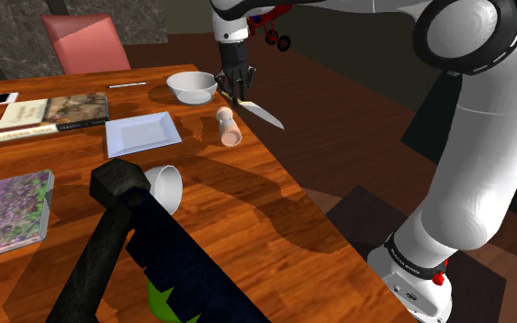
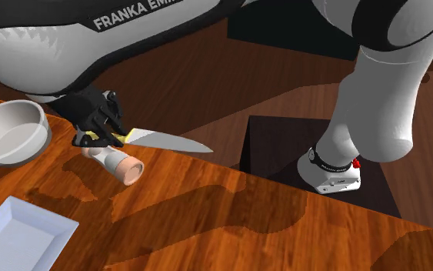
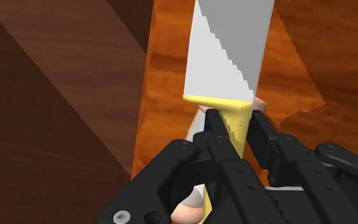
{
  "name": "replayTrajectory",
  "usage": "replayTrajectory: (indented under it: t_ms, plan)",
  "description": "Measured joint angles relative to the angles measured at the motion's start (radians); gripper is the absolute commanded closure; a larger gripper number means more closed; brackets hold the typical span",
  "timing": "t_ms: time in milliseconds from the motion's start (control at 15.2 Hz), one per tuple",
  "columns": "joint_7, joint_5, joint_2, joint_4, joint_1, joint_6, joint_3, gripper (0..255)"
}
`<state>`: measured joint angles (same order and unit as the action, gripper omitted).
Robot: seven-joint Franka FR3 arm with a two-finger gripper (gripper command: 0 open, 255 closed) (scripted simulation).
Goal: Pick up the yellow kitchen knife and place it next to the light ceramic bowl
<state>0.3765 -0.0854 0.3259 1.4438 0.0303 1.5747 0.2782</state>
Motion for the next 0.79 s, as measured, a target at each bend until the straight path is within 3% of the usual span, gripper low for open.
replayTrajectory:
  t_ms: [264,462,792]
  plan:
    - [-0.039,-0.040,0.175,-0.253,-0.004,-0.080,-0.022,255]
    - [-0.077,-0.070,0.347,-0.534,-0.020,-0.188,-0.043,255]
    - [-0.080,-0.072,0.360,-0.488,-0.011,-0.131,-0.046,255]
